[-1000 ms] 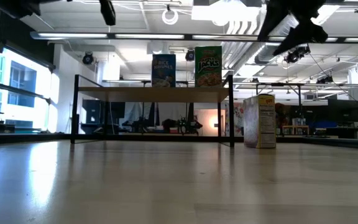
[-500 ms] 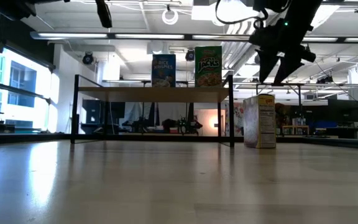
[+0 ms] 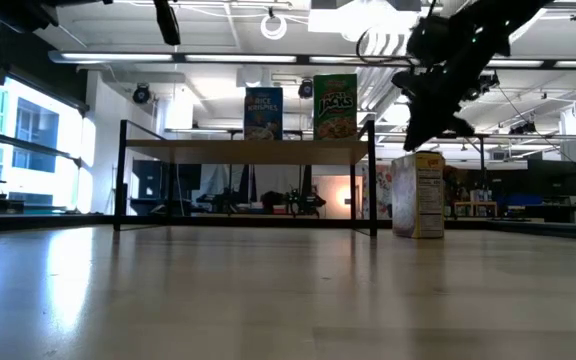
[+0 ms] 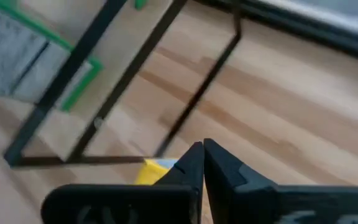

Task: Stack cereal on shelf
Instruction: Move the top yellow cereal box to the center of the table, then adjust the bottom green cereal box on the shelf

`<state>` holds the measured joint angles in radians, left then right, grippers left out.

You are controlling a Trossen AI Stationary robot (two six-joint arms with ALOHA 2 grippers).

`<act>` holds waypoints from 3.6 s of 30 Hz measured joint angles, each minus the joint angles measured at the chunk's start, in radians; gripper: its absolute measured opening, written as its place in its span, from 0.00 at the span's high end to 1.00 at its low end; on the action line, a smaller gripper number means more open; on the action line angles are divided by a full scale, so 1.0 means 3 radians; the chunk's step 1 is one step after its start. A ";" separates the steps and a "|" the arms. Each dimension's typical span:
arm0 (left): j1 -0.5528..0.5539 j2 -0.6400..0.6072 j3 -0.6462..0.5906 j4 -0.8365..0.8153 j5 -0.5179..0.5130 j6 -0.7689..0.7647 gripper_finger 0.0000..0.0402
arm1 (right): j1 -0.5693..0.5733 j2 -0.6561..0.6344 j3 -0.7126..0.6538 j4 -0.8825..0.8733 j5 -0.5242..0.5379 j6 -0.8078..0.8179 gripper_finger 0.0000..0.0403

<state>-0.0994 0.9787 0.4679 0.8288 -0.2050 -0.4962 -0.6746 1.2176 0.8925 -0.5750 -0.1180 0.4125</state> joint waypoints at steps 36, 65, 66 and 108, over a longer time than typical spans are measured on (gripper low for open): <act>0.0003 0.0000 0.0000 -0.0007 0.0001 0.0007 1.00 | 0.0259 0.0390 -0.0164 -0.0524 -0.1176 -0.0191 1.00; 0.0003 0.0000 0.0000 -0.0003 -0.0088 0.0093 1.00 | 0.2027 -0.0597 -0.1179 0.0996 0.0091 0.1950 1.00; 0.0003 0.0000 0.0000 -0.0003 -0.0088 0.0092 1.00 | 0.2079 -0.0543 -0.1179 0.1056 0.0145 0.2013 1.00; 0.0083 0.0000 -0.0001 -0.0006 0.0012 0.0270 1.00 | 0.1976 0.0819 0.0974 0.0751 0.1731 0.2125 1.00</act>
<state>-0.0744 0.9787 0.4675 0.8268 -0.2014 -0.4151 -0.0818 1.4633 1.1847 -0.3496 0.4014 1.0500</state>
